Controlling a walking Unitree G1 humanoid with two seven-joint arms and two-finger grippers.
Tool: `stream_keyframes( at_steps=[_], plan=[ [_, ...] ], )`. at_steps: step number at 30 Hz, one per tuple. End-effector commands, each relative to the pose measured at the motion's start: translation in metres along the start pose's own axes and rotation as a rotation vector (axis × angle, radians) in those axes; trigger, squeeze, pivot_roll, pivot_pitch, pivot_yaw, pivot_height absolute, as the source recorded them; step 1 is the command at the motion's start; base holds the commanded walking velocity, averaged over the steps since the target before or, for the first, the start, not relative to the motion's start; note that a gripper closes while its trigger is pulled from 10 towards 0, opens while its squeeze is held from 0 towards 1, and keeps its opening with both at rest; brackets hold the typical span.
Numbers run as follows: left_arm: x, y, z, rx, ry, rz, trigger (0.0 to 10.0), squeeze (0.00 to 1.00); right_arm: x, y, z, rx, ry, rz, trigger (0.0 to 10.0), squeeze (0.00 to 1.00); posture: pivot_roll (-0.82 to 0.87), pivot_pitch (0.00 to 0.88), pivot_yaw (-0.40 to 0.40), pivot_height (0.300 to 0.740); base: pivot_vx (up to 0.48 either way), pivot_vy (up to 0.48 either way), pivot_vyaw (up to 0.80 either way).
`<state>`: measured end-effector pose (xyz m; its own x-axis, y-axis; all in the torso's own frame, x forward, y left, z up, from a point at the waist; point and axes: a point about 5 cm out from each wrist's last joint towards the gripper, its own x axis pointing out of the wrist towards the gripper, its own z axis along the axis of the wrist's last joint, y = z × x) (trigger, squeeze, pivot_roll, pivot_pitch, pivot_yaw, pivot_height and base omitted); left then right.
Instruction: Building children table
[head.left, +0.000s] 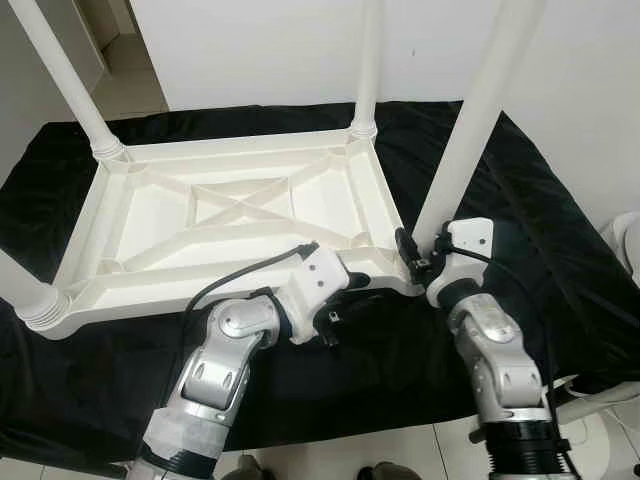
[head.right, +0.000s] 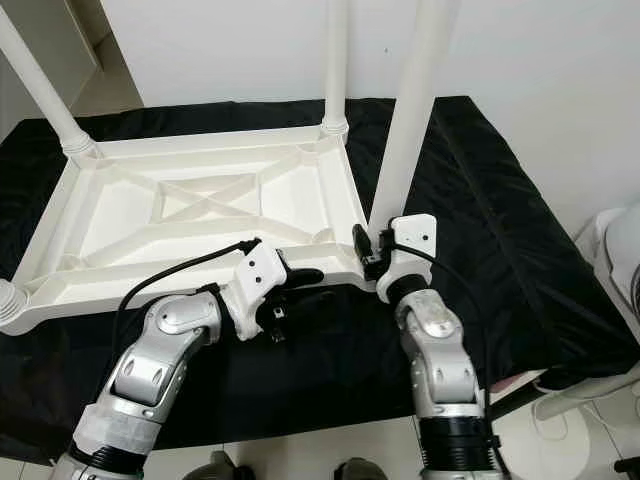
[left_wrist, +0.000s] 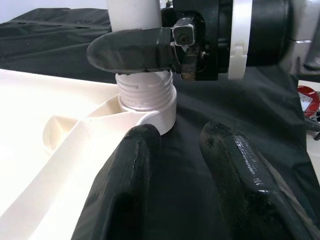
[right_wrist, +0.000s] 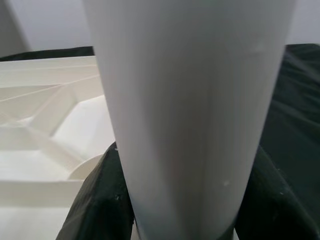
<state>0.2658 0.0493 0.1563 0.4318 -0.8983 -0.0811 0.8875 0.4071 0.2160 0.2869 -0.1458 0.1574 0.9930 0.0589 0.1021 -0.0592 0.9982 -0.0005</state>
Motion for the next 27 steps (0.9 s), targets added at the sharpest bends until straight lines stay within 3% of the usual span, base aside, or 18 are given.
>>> stream_keyframes(
  at_steps=[1, 3, 5, 9, 10, 19, 20, 23, 26, 27],
  plan=[
    [-0.001, 0.003, -0.003, -0.012, 0.006, 0.091, 10.0, 0.0, -0.004, 0.001, -0.007, 0.012, 0.04, -0.07, 10.0, 0.0, -0.15, 0.046, 0.053, 0.74, 0.0, 0.0, 0.0],
    [0.0, 0.003, -0.003, -0.01, 0.005, 0.09, 10.0, 0.0, -0.005, 0.017, -0.006, 0.051, 0.041, -0.111, 10.0, 0.0, -0.15, 0.042, 0.054, 0.74, 0.0, 0.0, 0.0],
    [0.001, 0.003, -0.002, -0.012, -0.002, 0.089, 10.0, 0.0, -0.005, 0.027, -0.003, 0.057, 0.031, -0.062, 10.0, 0.0, -0.15, 0.04, 0.054, 0.74, 0.0, 0.0, 0.0],
    [0.003, 0.001, -0.002, -0.013, -0.005, 0.085, 10.0, 0.0, -0.006, 0.022, -0.002, 0.071, 0.031, -0.07, 10.0, 0.0, -0.16, 0.035, 0.055, 0.74, 0.0, 0.0, 0.0],
    [0.003, 0.001, -0.002, -0.011, -0.005, 0.08, 10.0, 0.0, -0.006, 0.019, -0.001, 0.091, 0.022, -0.053, 10.0, 1.0, -0.16, 0.031, 0.051, 0.74, 0.0, 0.0, 0.0],
    [0.004, 0.0, -0.002, -0.012, -0.008, 0.078, 10.0, 0.0, -0.009, 0.013, 0.003, 0.063, 0.003, 0.005, 10.0, 1.0, -0.16, 0.026, 0.048, 0.74, 0.0, 0.0, 0.0],
    [0.003, 0.0, -0.002, -0.014, -0.007, 0.079, 10.0, 0.0, -0.01, 0.009, 0.001, 0.072, 0.013, 0.025, 10.0, 0.0, -0.16, 0.026, 0.048, 0.74, 0.0, 0.0, 0.0],
    [0.002, 0.0, -0.003, -0.016, -0.006, 0.079, 10.0, 0.0, -0.011, -0.001, 0.001, 0.043, 0.011, 0.093, 10.0, 0.0, -0.16, 0.026, 0.046, 0.74, 0.0, 0.0, 0.0],
    [0.0, 0.0, -0.005, -0.015, 0.001, 0.07, 10.0, 0.0, -0.011, -0.013, -0.002, -0.023, 0.024, 0.271, 10.0, 0.0, -0.16, 0.02, 0.046, 0.74, 0.0, 0.0, 0.0],
    [0.0, 0.0, -0.005, -0.015, 0.001, 0.07, 10.0, 0.0, -0.011, -0.013, -0.002, -0.023, 0.024, 0.271, 10.0, 0.0, -0.16, 0.02, 0.046, 0.74, 0.0, 0.0, 0.0]
  ],
)
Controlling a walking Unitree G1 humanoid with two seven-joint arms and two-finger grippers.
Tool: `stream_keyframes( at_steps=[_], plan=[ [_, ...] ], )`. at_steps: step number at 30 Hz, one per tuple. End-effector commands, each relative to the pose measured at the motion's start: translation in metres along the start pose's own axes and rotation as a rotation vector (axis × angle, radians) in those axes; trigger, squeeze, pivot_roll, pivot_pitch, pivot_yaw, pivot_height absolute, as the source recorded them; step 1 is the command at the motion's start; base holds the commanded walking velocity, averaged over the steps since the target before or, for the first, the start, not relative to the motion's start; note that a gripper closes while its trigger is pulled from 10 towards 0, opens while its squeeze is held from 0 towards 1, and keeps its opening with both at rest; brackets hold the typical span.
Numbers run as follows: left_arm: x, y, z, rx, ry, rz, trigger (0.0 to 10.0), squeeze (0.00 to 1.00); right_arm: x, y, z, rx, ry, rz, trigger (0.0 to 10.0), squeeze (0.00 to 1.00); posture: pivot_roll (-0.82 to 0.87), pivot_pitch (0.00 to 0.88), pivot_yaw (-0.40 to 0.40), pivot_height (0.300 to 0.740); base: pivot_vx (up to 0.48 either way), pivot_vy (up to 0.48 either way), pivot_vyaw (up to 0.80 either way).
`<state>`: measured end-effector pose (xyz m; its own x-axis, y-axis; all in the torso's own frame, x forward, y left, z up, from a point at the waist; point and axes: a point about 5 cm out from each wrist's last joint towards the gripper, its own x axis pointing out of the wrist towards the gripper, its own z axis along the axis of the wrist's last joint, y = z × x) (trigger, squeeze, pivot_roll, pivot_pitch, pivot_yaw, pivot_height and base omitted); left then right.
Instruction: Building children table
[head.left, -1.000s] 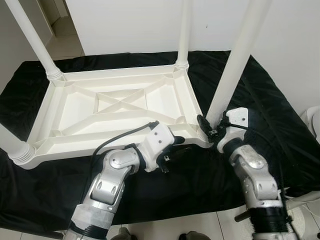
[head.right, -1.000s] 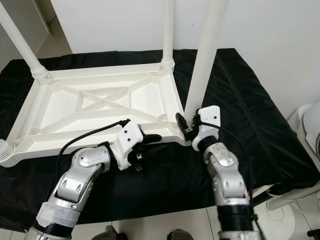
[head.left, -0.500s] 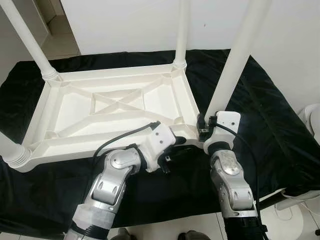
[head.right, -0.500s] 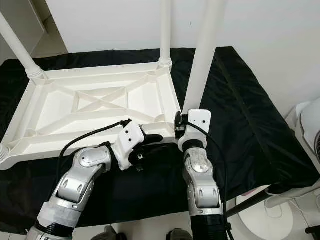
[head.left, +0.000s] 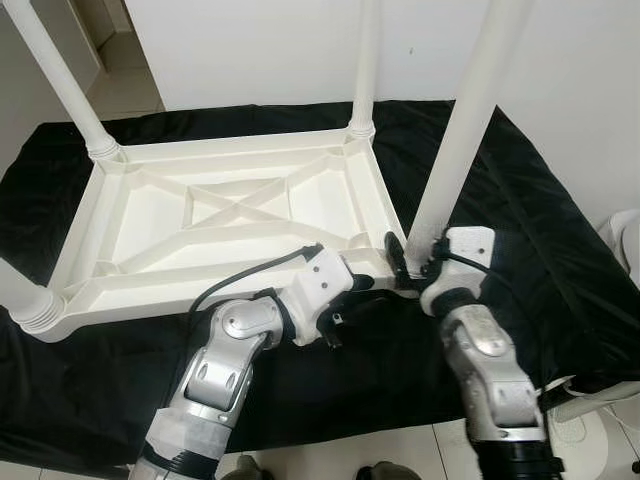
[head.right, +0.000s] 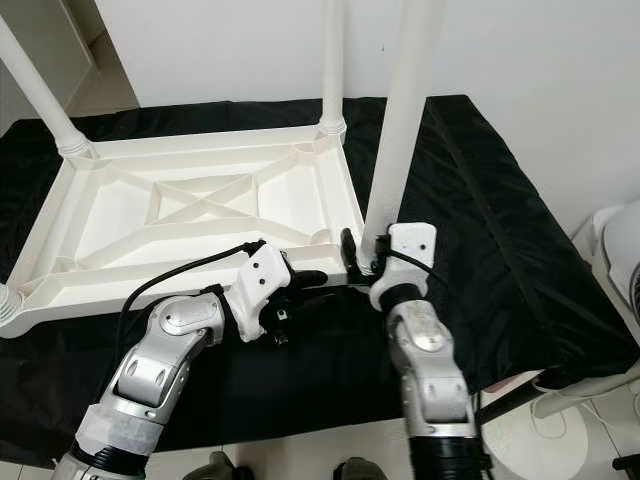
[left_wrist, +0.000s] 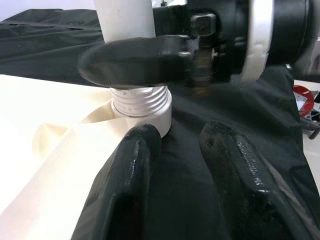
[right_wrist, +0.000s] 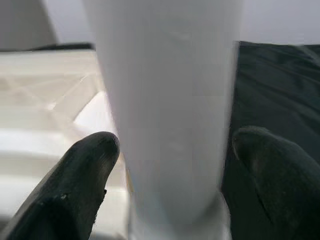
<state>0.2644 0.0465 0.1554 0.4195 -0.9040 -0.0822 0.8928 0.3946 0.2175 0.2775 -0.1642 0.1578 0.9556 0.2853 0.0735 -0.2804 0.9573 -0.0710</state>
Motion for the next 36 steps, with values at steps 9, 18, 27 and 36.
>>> stream_keyframes(
  at_steps=[9, 18, 27, 36],
  plan=[
    [-0.004, 0.006, -0.006, 0.002, 0.014, 0.084, 10.0, 0.0, 0.007, -0.006, -0.007, -0.092, 0.039, 0.292, 10.0, 0.0, -0.15, 0.016, 0.05, 0.74, 0.0, 0.0, 0.0],
    [-0.002, 0.007, -0.002, 0.0, -0.002, 0.094, 10.0, 0.0, 0.024, -0.01, -0.013, -0.117, 0.063, 0.416, 6.4, 0.0, -0.14, 0.022, 0.046, 0.74, 0.0, 0.0, 0.0],
    [-0.001, 0.008, 0.0, -0.008, -0.013, 0.119, 10.0, 0.0, 0.019, -0.025, -0.02, -0.109, 0.077, 0.398, 0.0, 0.0, -0.13, 0.029, 0.037, 0.74, 0.0, 0.0, 0.0],
    [0.001, 0.008, 0.002, -0.008, -0.019, 0.106, 10.0, 0.0, 0.017, -0.026, -0.016, -0.077, 0.049, 0.325, 10.0, 0.0, -0.14, 0.042, 0.047, 0.74, 0.0, 0.0, 0.0]
  ],
)
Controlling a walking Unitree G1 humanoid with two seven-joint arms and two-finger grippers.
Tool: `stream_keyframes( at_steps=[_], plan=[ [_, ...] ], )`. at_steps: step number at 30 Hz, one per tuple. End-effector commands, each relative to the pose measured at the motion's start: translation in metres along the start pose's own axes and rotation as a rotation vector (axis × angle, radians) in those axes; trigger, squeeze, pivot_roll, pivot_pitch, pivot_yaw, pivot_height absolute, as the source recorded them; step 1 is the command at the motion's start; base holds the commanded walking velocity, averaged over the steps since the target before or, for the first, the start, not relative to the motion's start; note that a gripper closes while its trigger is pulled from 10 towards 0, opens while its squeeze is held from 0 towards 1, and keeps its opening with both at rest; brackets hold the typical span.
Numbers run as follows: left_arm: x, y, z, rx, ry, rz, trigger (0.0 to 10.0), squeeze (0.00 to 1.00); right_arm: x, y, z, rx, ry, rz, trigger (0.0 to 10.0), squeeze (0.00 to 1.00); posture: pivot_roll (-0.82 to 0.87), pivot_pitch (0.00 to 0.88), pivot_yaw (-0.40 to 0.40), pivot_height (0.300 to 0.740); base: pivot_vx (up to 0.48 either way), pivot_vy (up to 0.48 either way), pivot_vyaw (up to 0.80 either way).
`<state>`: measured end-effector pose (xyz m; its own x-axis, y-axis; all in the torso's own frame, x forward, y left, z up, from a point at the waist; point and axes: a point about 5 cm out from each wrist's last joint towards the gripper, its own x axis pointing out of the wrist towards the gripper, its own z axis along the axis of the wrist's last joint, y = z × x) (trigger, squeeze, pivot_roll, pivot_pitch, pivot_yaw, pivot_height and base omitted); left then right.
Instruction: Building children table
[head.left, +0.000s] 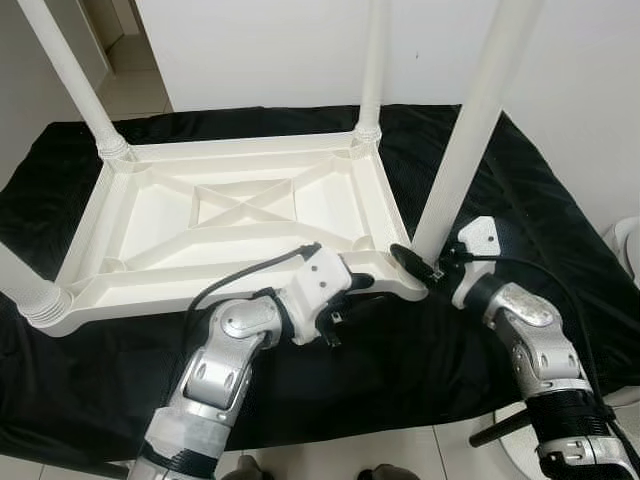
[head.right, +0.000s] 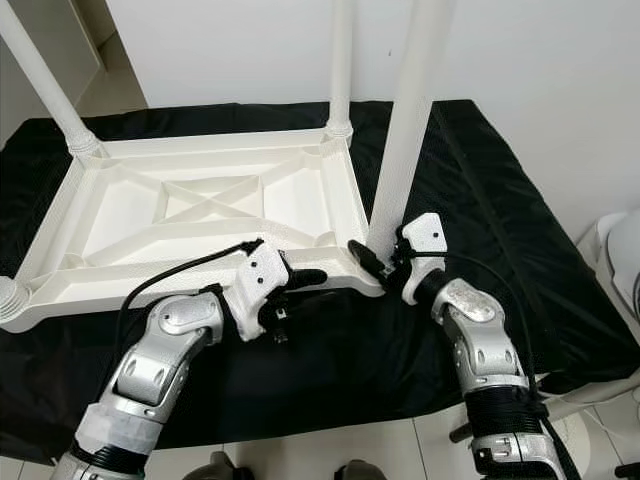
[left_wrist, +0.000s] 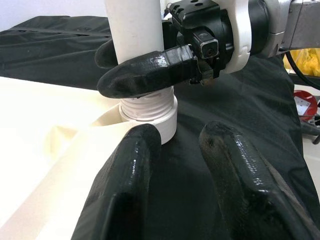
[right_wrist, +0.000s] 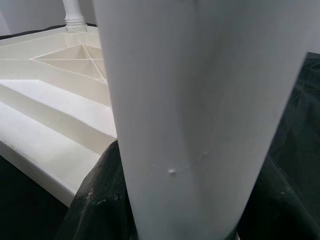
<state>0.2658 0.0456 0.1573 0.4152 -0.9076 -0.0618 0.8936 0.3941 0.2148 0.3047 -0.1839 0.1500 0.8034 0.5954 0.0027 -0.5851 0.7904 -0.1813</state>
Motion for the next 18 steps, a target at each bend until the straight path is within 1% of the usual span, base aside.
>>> stream_keyframes(
  at_steps=[1, 2, 3, 5, 6, 8, 9, 10, 11, 12, 14, 15, 18],
  plan=[
    [0.0, 0.007, 0.0, -0.004, 0.001, 0.107, 10.0, 0.0, -0.002, 0.002, -0.005, 0.024, 0.021, -0.027, 10.0, 0.0, -0.14, 0.042, 0.047, 0.74, 0.0, 0.0, 0.0],
    [0.0, 0.007, 0.001, -0.004, 0.001, 0.108, 10.0, 0.0, -0.002, 0.002, -0.004, 0.032, 0.015, -0.057, 10.0, 0.0, -0.14, 0.042, 0.047, 0.74, 0.0, 0.0, 0.0],
    [0.0, 0.007, 0.001, -0.004, 0.001, 0.108, 10.0, 0.0, -0.002, 0.002, -0.004, 0.032, 0.015, -0.057, 10.0, 0.0, -0.14, 0.042, 0.047, 0.74, 0.0, 0.0, 0.0],
    [-0.001, 0.007, 0.0, -0.005, 0.002, 0.109, 10.0, 0.0, 0.001, 0.004, -0.001, 0.046, 0.003, -0.164, 10.0, 0.0, -0.14, 0.047, 0.046, 0.74, 0.0, 0.0, 0.0],
    [-0.001, 0.007, 0.0, -0.005, 0.002, 0.109, 10.0, 0.0, 0.001, 0.004, -0.001, 0.046, 0.003, -0.164, 10.0, 0.0, -0.14, 0.047, 0.046, 0.74, 0.0, 0.0, 0.0],
    [-0.002, 0.006, 0.0, -0.007, 0.004, 0.109, 10.0, 0.0, 0.004, 0.01, 0.003, 0.066, -0.016, -0.263, 10.0, 0.0, -0.14, 0.051, 0.048, 0.74, 0.0, 0.0, 0.0],
    [-0.002, 0.006, 0.0, -0.007, 0.004, 0.109, 10.0, 0.0, 0.004, 0.01, 0.003, 0.066, -0.016, -0.263, 10.0, 0.0, -0.14, 0.051, 0.048, 0.74, 0.0, 0.0, 0.0],
    [-0.002, 0.005, -0.001, -0.011, 0.004, 0.108, 10.0, 0.0, 0.006, 0.013, 0.004, 0.097, -0.027, -0.34, 10.0, 0.0, -0.14, 0.051, 0.049, 0.74, 0.0, 0.0, 0.0],
    [-0.002, 0.004, -0.001, -0.013, 0.005, 0.107, 10.0, 0.0, 0.007, 0.015, 0.005, 0.119, -0.032, -0.393, 10.0, 0.0, -0.14, 0.051, 0.049, 0.74, 0.0, 0.0, 0.0],
    [-0.002, 0.004, -0.001, -0.013, 0.005, 0.107, 10.0, 0.0, 0.007, 0.015, 0.005, 0.119, -0.032, -0.393, 10.0, 0.0, -0.14, 0.051, 0.049, 0.74, 0.0, 0.0, 0.0],
    [-0.002, 0.003, -0.001, -0.016, 0.005, 0.101, 10.0, 0.0, 0.008, 0.021, 0.002, 0.153, 0.002, -0.556, 10.0, 0.0, -0.15, 0.055, 0.052, 0.74, 0.0, 0.0, 0.0],
    [-0.002, 0.003, -0.001, -0.016, 0.005, 0.1, 10.0, 0.0, 0.008, 0.024, 0.001, 0.153, 0.018, -0.595, 10.0, 0.0, -0.15, 0.055, 0.052, 0.74, 0.0, 0.0, 0.0],
    [-0.002, 0.004, -0.001, -0.018, 0.006, 0.101, 10.0, 0.0, 0.014, 0.04, 0.002, 0.181, 0.029, -0.684, 10.0, 0.0, -0.15, 0.055, 0.054, 0.74, 0.0, 0.0, 0.0]
  ],
)
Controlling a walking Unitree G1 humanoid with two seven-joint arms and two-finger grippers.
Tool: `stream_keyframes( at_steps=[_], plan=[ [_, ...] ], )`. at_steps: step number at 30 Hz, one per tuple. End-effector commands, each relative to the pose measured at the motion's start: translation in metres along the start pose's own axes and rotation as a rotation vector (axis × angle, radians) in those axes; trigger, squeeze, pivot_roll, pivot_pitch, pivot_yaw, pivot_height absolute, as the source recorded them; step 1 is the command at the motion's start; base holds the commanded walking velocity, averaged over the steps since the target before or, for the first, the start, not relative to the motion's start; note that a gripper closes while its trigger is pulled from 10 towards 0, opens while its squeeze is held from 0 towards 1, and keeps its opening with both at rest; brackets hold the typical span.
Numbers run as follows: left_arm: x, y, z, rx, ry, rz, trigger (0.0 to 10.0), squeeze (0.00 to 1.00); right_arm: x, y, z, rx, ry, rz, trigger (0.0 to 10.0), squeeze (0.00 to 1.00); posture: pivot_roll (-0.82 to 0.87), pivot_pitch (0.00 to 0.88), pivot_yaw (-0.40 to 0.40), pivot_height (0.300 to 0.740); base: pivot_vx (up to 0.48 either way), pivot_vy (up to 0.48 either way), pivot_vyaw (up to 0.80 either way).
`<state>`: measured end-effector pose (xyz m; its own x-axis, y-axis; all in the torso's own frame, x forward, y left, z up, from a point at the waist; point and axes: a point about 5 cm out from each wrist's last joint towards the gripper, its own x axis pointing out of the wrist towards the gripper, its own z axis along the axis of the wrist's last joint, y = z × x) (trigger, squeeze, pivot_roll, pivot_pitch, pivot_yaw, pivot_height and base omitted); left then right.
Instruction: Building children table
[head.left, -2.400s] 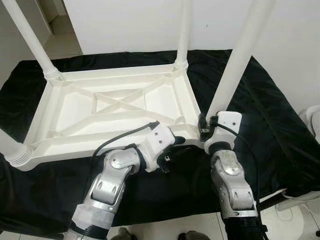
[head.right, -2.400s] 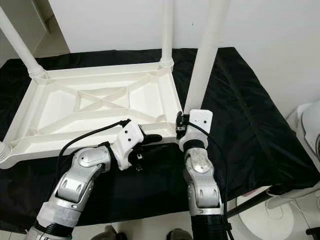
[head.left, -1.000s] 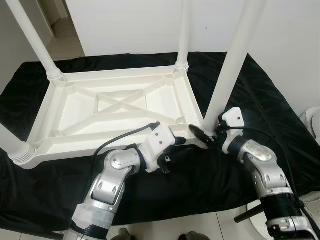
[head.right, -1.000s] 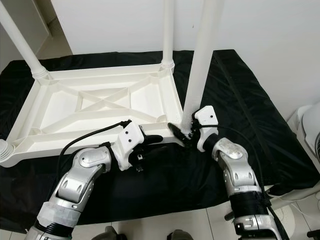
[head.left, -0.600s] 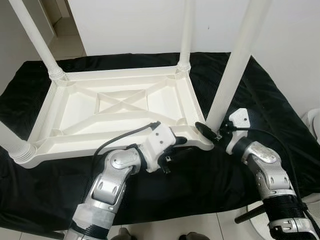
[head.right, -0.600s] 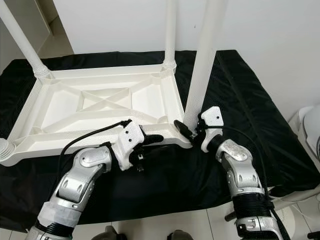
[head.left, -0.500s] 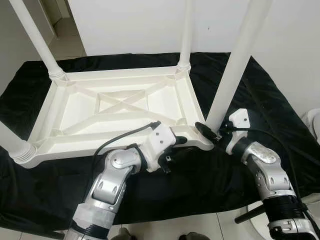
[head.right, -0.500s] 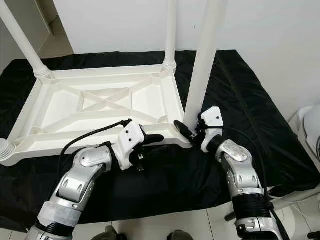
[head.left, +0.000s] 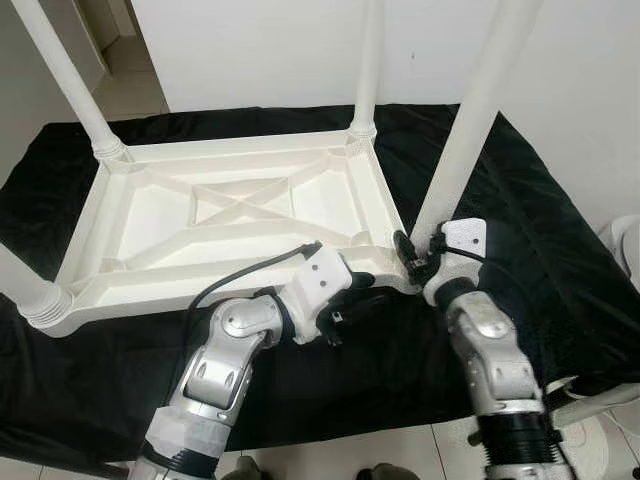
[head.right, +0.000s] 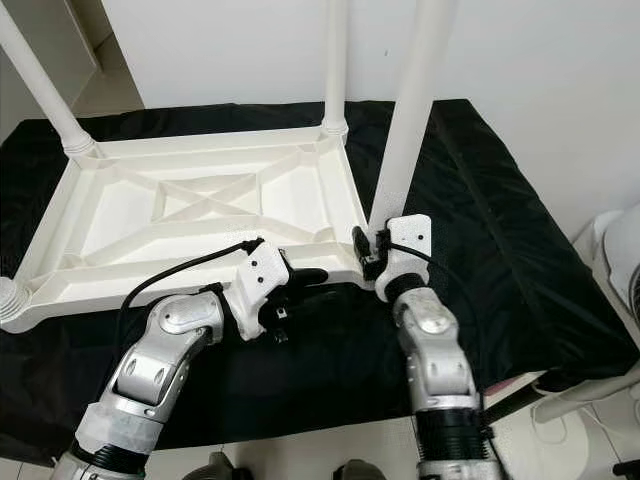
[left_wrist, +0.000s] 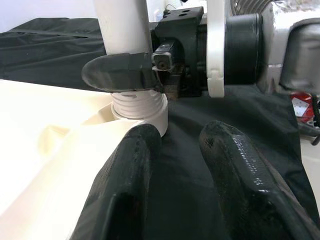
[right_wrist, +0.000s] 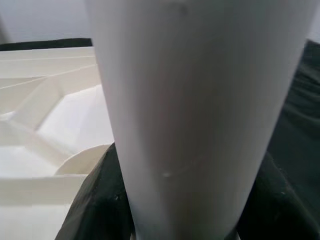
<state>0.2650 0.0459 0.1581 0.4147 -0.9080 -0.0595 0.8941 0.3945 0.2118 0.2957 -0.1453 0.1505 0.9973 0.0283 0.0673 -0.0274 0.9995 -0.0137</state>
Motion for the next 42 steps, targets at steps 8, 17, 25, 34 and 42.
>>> stream_keyframes(
  at_steps=[8, 17, 25, 34, 42],
  plan=[
    [0.004, 0.001, 0.001, -0.034, -0.011, 0.095, 10.0, 0.0, -0.008, 0.018, 0.002, 0.079, 0.001, -0.064, 10.0, 0.0, -0.16, 0.054, 0.062, 0.74, 0.0, 0.0, 0.0],
    [0.003, 0.001, 0.001, -0.027, -0.011, 0.092, 10.0, 0.0, -0.011, 0.003, 0.011, 0.103, -0.066, -0.032, 10.0, 1.0, -0.15, 0.042, 0.051, 0.74, 0.0, 0.0, 0.0],
    [0.001, 0.002, -0.001, -0.027, -0.003, 0.102, 10.0, 0.0, -0.018, -0.012, 0.007, 0.055, -0.018, 0.251, 10.0, 0.0, -0.15, 0.04, 0.049, 0.74, 0.0, 0.0, 0.0],
    [0.001, 0.004, 0.0, -0.021, -0.006, 0.105, 10.0, 0.0, -0.012, -0.032, 0.011, -0.085, -0.024, 0.491, 10.0, 0.0, -0.14, 0.026, 0.048, 0.74, 0.0, 0.0, 0.0],
    [0.003, 0.005, 0.002, -0.015, -0.01, 0.106, 10.0, 0.0, 0.004, -0.035, 0.006, -0.144, 0.032, 0.657, 10.0, 0.0, -0.14, 0.024, 0.049, 0.74, 0.0, 0.0, 0.0]
  ],
)
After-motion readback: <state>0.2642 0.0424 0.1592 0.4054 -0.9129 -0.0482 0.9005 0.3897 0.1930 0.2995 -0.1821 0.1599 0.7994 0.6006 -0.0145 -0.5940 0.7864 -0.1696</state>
